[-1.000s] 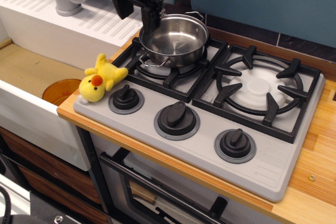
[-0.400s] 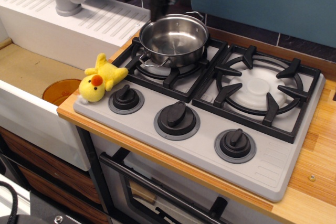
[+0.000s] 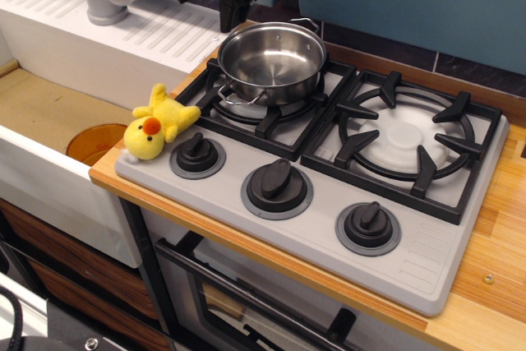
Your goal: Put pan on stove and put stuffedduck in pan
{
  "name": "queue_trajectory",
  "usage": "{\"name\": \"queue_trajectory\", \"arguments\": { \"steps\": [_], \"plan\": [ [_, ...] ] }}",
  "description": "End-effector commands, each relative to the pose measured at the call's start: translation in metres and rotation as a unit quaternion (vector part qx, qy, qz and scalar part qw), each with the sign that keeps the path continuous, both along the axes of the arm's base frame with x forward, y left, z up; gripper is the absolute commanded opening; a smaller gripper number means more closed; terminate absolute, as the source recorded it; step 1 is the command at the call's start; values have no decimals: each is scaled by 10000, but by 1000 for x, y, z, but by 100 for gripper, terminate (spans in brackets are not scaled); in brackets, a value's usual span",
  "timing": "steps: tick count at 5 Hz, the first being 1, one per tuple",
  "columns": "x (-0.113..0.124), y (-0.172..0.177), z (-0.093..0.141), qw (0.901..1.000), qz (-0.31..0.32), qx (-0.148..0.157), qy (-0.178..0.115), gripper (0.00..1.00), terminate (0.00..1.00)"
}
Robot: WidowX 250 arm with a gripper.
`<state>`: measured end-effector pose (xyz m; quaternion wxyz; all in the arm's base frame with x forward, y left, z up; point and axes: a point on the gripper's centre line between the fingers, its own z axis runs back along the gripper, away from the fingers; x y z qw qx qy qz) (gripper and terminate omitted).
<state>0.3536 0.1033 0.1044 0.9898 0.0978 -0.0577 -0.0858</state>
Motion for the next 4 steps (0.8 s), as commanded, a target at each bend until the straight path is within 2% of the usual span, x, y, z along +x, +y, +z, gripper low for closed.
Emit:
{"name": "queue_trajectory", "arguments": {
  "steps": [1,2,4],
  "plan": [
    [-26,9,27,9944,313,332,-955,100,0],
    [-36,14,27,9924,356,484,-1077,100,0],
    [-70,24,-1,9875,490,547,-1392,100,0]
  ]
}}
